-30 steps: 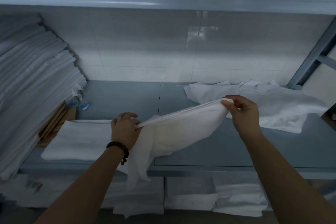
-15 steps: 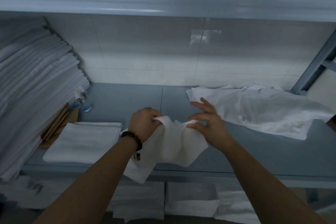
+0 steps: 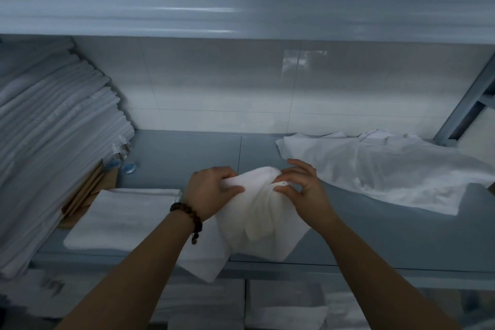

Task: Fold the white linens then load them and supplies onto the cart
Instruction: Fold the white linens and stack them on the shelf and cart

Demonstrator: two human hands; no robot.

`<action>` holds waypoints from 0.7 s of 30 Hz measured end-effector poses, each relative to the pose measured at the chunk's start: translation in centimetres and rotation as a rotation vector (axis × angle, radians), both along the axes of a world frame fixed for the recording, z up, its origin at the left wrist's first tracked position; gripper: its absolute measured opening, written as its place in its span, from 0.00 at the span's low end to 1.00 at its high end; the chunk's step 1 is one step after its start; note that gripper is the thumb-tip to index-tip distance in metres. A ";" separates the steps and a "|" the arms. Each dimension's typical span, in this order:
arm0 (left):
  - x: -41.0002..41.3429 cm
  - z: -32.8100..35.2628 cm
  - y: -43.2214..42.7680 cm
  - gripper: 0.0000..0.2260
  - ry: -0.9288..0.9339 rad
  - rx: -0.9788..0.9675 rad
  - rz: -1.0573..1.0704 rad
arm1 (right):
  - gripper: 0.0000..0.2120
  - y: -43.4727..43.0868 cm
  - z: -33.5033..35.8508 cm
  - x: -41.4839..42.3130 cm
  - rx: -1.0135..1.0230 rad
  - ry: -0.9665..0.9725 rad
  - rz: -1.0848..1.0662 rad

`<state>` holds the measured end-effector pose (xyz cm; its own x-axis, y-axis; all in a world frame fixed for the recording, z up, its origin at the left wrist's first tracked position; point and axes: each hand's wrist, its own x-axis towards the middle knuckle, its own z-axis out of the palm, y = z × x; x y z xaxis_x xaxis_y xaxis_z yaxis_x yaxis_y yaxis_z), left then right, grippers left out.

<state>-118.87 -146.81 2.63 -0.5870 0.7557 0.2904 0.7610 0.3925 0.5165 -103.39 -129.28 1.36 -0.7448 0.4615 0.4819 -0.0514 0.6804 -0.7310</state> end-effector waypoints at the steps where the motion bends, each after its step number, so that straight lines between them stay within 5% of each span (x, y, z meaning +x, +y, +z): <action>1: -0.3 -0.3 -0.7 0.08 0.006 -0.006 0.005 | 0.03 0.4 0.0 0.1 -0.047 0.003 -0.025; 7: 0.2 -1.9 -1.9 0.14 -0.138 0.193 -0.099 | 0.05 1.3 0.3 0.0 -0.164 0.012 -0.062; 12: 0.4 -1.6 -1.1 0.06 -0.242 0.296 -0.038 | 0.05 1.9 -0.2 0.0 -0.211 -0.033 -0.090; 21: 2.2 -1.8 1.7 0.07 -0.227 0.297 -0.055 | 0.04 -0.8 -0.2 0.1 0.087 -0.011 -0.049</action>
